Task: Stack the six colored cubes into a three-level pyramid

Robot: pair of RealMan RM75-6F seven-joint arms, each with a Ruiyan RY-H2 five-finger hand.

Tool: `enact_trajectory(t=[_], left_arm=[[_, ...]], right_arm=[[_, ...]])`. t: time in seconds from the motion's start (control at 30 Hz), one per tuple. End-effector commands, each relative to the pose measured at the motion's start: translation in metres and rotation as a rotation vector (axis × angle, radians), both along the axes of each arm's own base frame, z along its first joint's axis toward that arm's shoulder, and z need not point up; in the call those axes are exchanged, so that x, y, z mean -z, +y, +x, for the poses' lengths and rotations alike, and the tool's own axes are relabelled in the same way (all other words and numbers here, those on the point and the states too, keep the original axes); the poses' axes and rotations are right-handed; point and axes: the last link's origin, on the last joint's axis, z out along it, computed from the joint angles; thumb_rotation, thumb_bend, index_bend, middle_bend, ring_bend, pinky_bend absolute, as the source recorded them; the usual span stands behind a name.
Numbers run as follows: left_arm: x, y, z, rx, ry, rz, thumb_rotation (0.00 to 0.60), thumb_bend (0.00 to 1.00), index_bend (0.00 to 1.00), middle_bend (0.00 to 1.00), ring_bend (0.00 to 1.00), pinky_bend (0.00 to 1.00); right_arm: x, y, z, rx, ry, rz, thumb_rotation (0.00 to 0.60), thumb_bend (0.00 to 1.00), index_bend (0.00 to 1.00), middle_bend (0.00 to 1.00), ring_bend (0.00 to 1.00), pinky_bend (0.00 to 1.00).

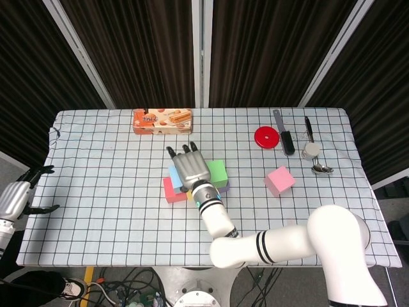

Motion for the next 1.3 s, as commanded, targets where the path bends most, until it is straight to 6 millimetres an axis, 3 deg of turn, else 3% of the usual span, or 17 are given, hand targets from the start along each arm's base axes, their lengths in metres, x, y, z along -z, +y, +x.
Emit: enact_trajectory(t=[0.03, 1.3], left_arm=[[0.001, 0.000, -0.001, -0.006, 0.001, -0.018, 0.600, 0.00, 0.14, 0.19, 0.09, 0.20], [0.002, -0.002, -0.008, -0.028, -0.011, -0.032, 0.600, 0.01, 0.14, 0.18, 0.09, 0.20]], right_arm=[[0.001, 0.002, 0.000, 0.022, -0.013, 0.017, 0.600, 0.10, 0.00, 0.61, 0.10, 0.00], [0.012, -0.002, -0.004, 0.042, 0.019, 0.021, 0.600, 0.10, 0.00, 0.60, 0.12, 0.00]])
